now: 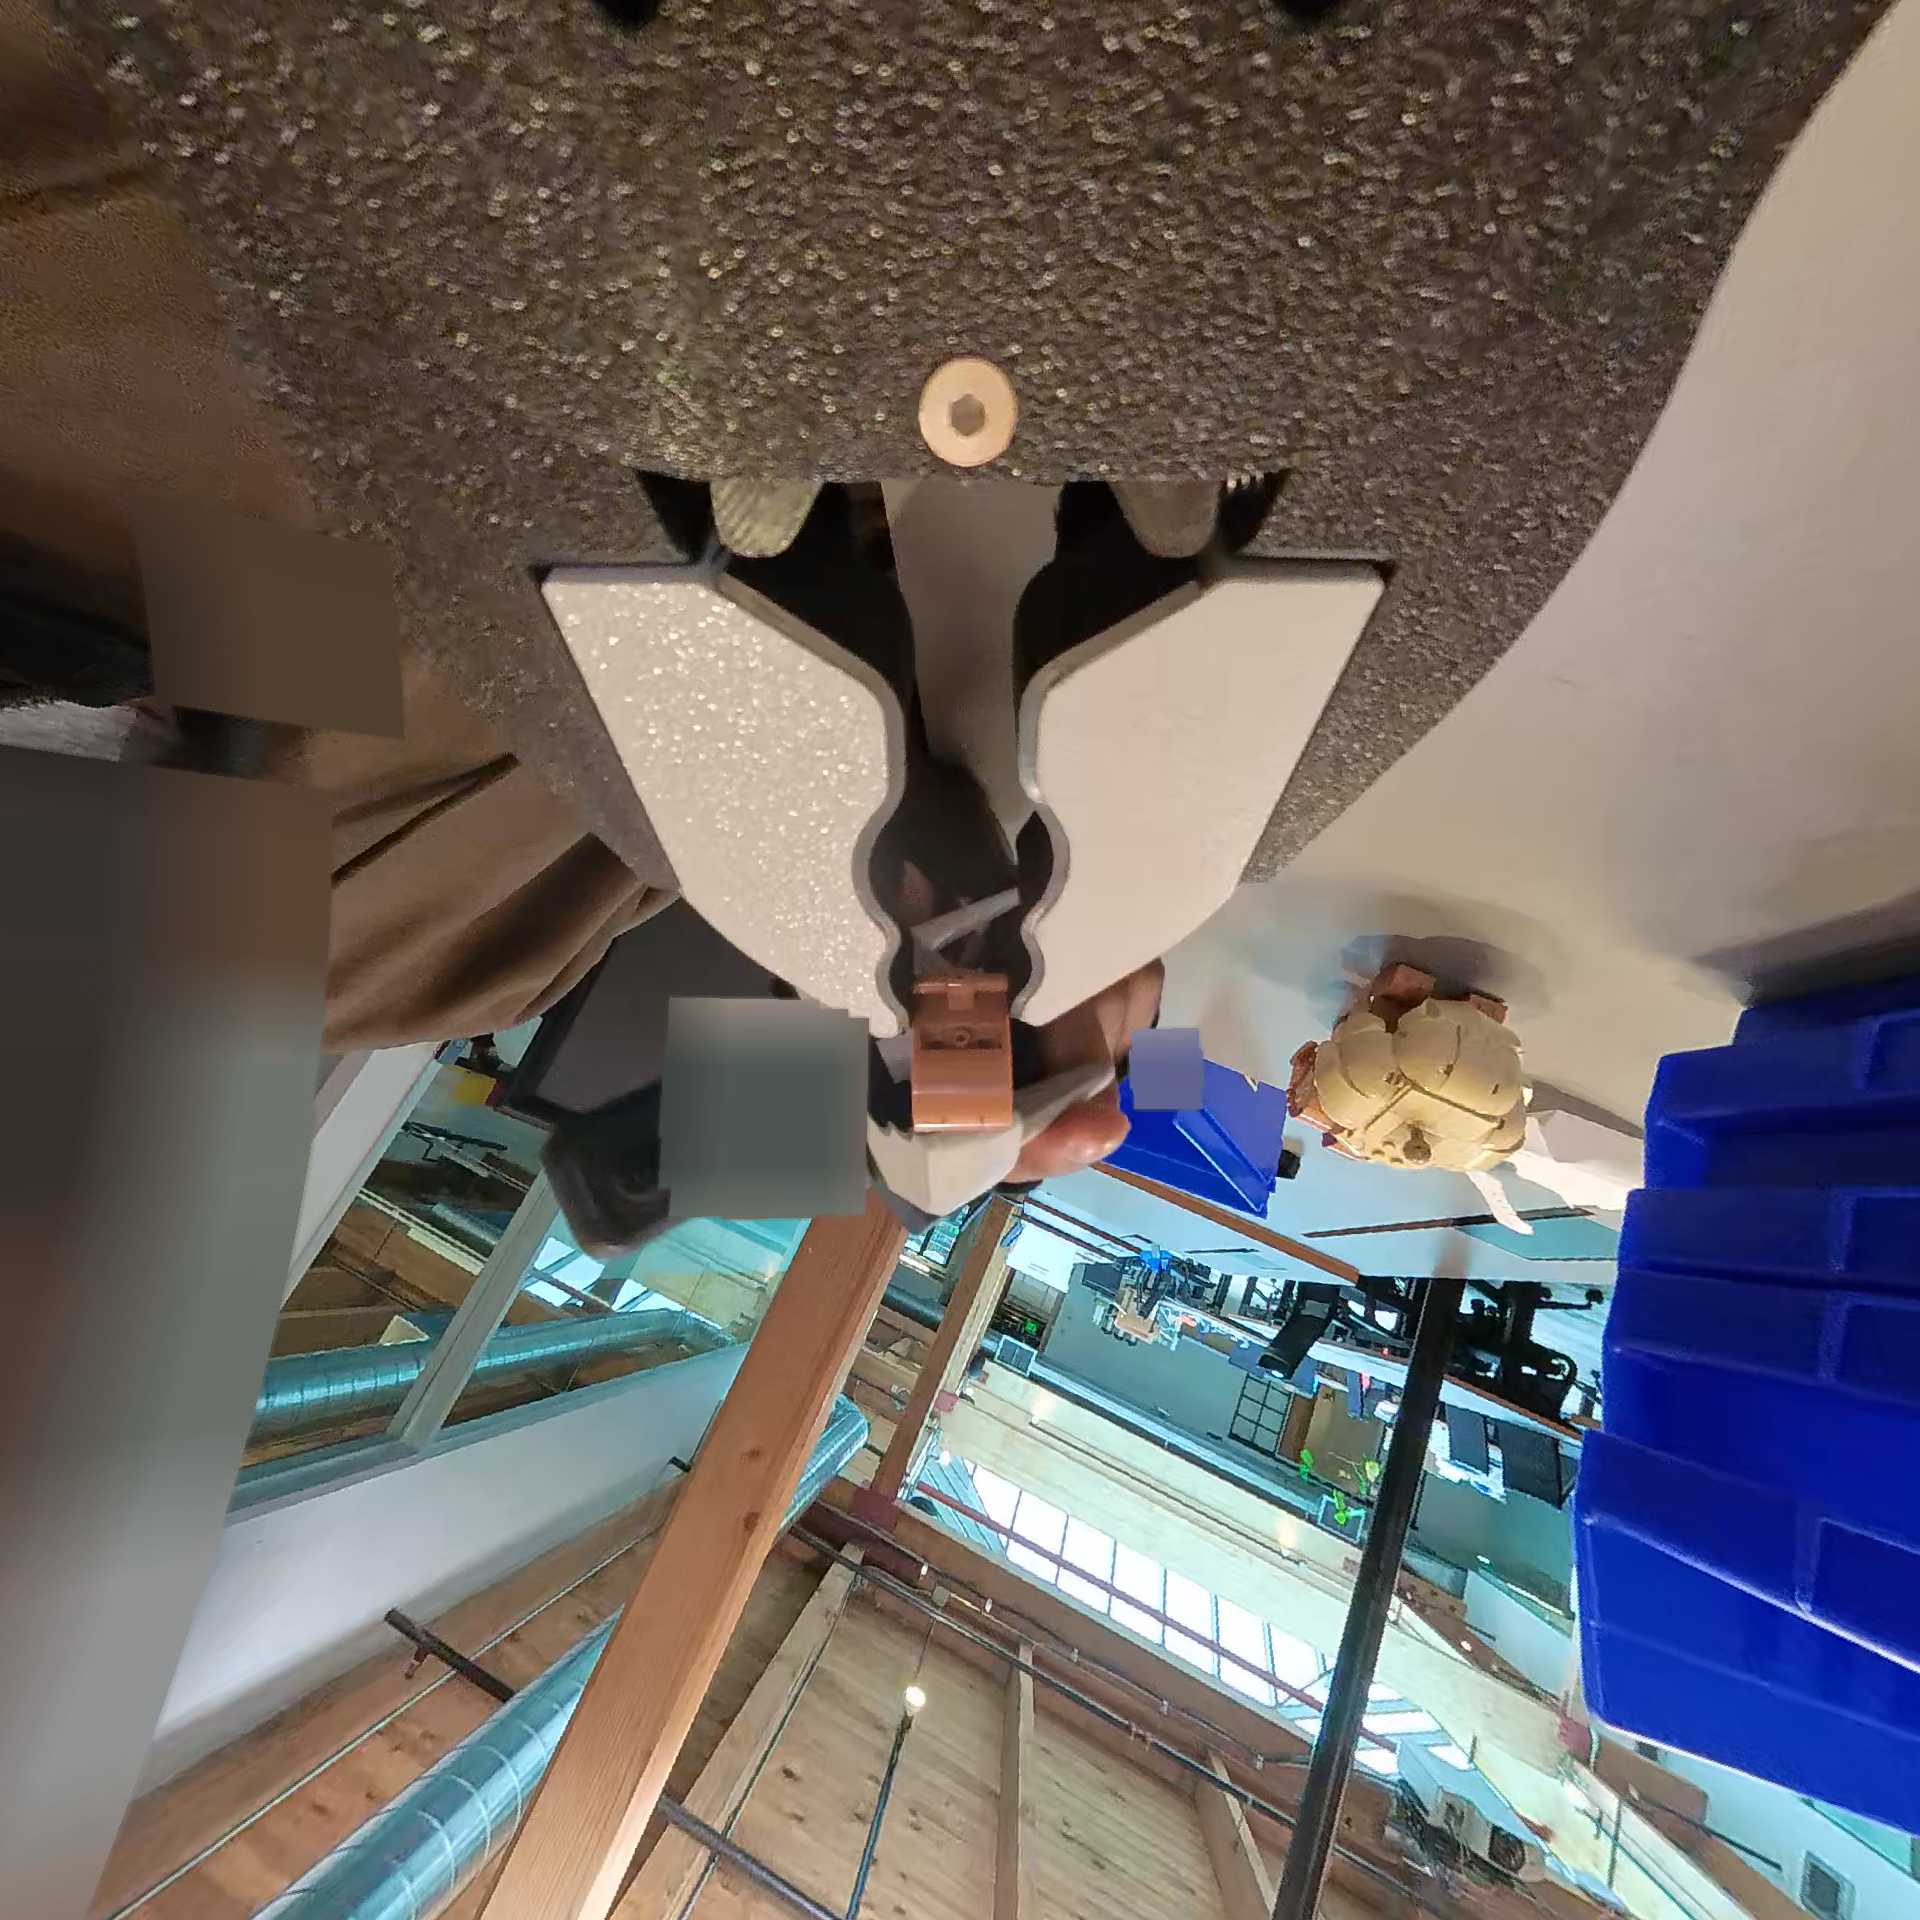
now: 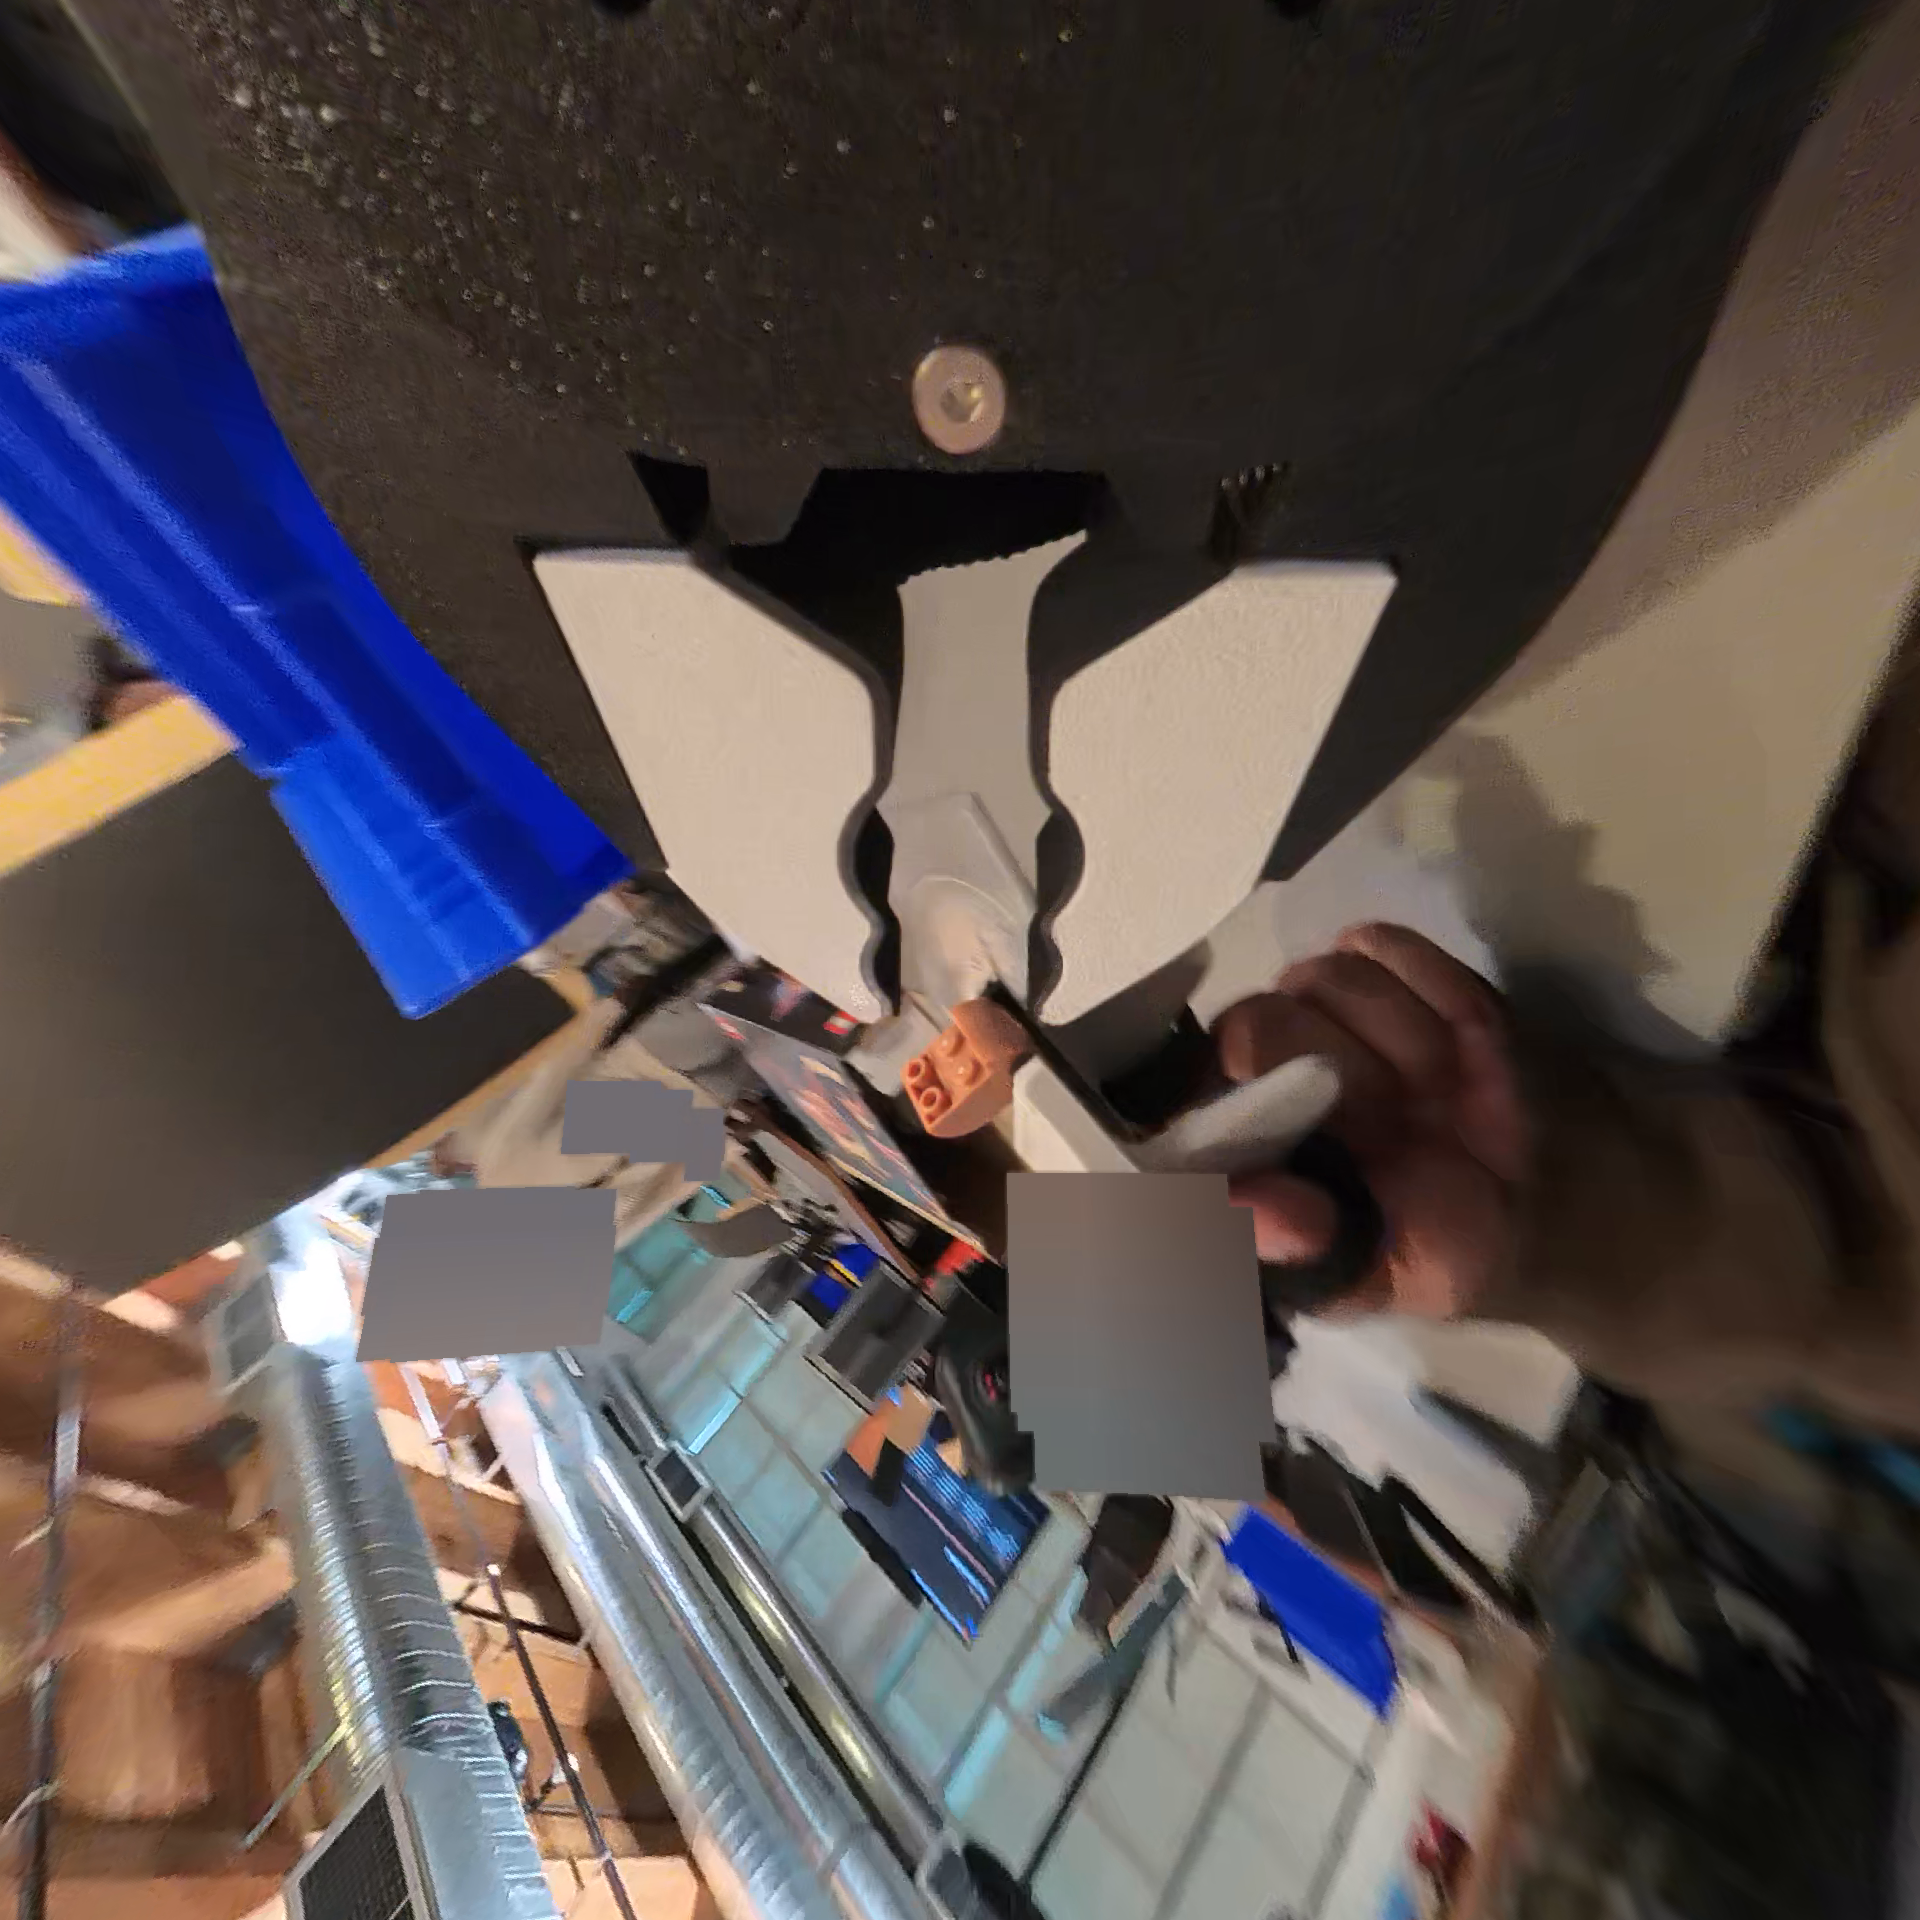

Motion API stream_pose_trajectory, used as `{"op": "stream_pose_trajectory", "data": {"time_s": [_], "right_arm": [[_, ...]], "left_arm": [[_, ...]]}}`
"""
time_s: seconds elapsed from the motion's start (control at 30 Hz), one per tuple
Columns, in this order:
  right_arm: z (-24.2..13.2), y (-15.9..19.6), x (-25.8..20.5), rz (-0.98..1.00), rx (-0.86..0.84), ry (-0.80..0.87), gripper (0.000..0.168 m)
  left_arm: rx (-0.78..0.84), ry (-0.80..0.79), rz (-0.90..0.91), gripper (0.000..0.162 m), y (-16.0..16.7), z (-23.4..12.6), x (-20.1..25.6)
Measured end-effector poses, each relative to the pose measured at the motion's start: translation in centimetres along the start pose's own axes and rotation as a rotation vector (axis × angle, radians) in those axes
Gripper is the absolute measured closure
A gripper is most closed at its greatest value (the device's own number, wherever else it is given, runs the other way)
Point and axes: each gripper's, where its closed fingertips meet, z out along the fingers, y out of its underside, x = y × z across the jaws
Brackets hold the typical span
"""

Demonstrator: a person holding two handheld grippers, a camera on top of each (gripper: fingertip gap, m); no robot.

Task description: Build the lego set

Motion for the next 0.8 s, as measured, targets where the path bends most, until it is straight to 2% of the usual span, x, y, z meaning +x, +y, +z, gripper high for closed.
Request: {"op": "stream_pose_trajectory", "data": {"time_s": [0.1, 0.2, 0.5, 0.8], "right_arm": [[0.8, 0.7, -0.3, -0.164, -0.068, 0.055, 0.146], [1.2, 0.8, -0.3, -0.228, -0.085, 0.104, 0.15], [0.4, 0.8, -0.1, -0.037, -0.062, 0.019, 0.151], [0.6, 1.2, -1.1, -0.072, -0.105, -0.047, 0.151]], "left_arm": [[-0.021, -0.014, -0.012, 0.146, 0.4, 0.1, -0.3], [-0.028, -0.044, -0.002, 0.146, 0.5, 0.1, -0.7], [0.028, -0.044, -0.013, 0.145, -0.5, -0.3, -0.7], [-0.02, -0.038, -0.048, 0.139, 0.4, 0.3, -0.8]]}}
